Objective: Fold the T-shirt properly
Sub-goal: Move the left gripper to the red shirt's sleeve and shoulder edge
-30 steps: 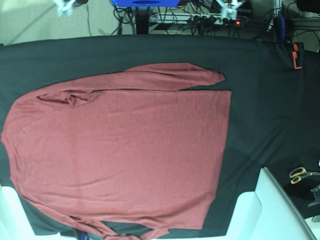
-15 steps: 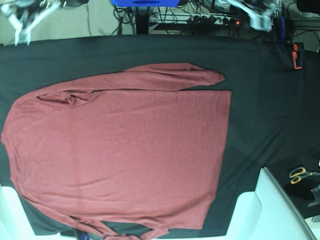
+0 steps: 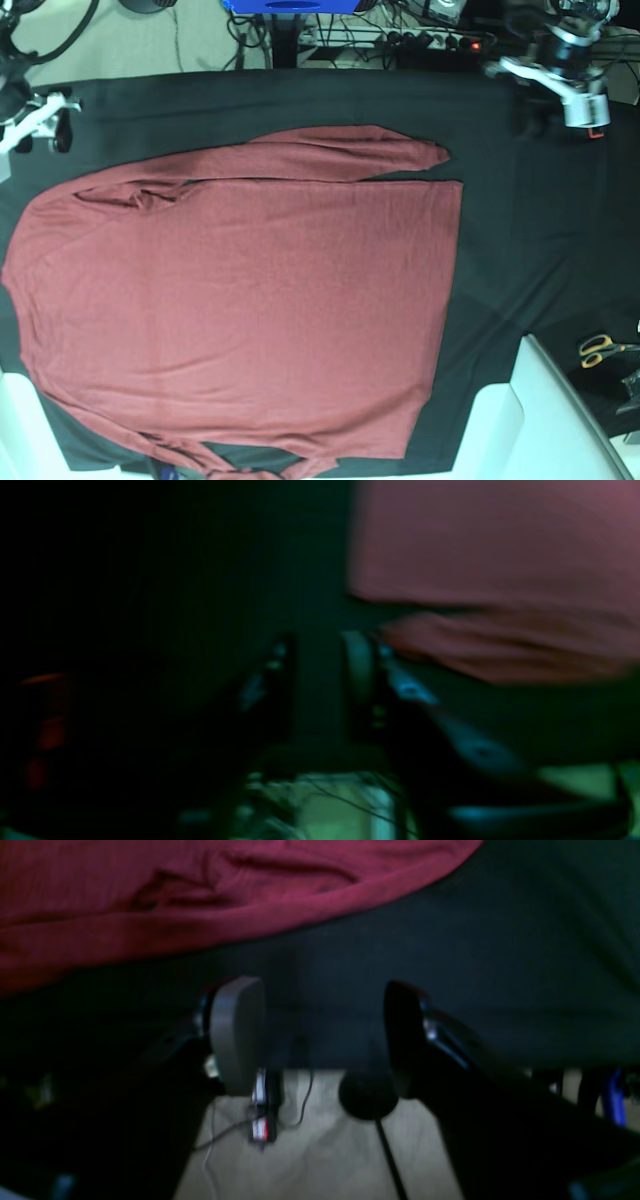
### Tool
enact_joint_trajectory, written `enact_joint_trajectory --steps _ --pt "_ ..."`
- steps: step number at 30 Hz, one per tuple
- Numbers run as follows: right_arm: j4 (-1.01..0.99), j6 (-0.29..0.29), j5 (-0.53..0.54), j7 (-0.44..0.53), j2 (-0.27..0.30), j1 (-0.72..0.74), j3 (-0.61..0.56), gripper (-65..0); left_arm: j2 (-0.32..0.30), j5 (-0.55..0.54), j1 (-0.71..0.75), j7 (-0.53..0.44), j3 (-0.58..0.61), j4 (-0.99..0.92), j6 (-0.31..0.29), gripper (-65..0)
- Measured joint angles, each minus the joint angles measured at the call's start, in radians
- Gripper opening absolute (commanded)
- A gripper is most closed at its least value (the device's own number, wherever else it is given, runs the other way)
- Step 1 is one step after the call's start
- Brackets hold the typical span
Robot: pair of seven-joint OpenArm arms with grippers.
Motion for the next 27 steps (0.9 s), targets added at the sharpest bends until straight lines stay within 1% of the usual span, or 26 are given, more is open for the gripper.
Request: enact_joint_trajectory --steps 2,4,6,8,9,11,16,21,25,27 --pt "-0.022 0.0 0.02 0.005 0.0 0.006 0.003 -21.3 0.046 0.0 -0.034 0.014 -0.003 -0.024 -0.048 -42.8" --pt "-0.077 0.0 0.028 0.008 0.001 0.042 0.005 -20.0 0.091 0.01 -0.077 0.035 -0.001 -0.076 -0.082 -42.8" --pt "-0.163 0.004 0.037 0.013 0.01 0.081 0.006 -20.1 0.111 0.011 -0.112 0.036 0.0 -0.136 -0.084 -42.8" --pt "-0.248 0.011 0.039 0.003 0.021 0.121 0.041 -20.1 0.112 0.011 -0.137 0.036 -0.001 -0.183 -0.08 -42.8" --pt "-0.297 -0.002 0.033 0.005 0.033 0.144 0.061 -20.1 0.112 0.011 -0.149 0.036 -0.003 -0.206 -0.08 -42.8" --pt "-0.393 0.0 0.024 0.003 0.059 0.177 0.095 -20.1 0.113 0.012 -0.162 0.033 -0.005 -0.238 -0.081 -42.8" --pt "-0.577 -0.002 0.029 0.009 0.113 0.22 0.1 -20.1 0.12 0.008 -0.193 0.036 -0.002 -0.309 -0.081 -42.8" --pt "-0.656 -0.001 0.031 0.012 0.145 0.251 0.1 -20.1 0.119 0.007 -0.232 0.032 -0.002 -0.362 -0.082 -42.8" --pt "-0.661 -0.001 0.034 0.013 0.146 0.263 0.099 -20.1 0.118 0.006 -0.272 0.032 0.003 -0.402 -0.08 -42.8" --pt "-0.661 -0.001 0.034 0.012 0.146 0.264 0.098 -20.1 0.116 0.007 -0.283 0.032 0.034 -0.408 -0.079 -42.8"
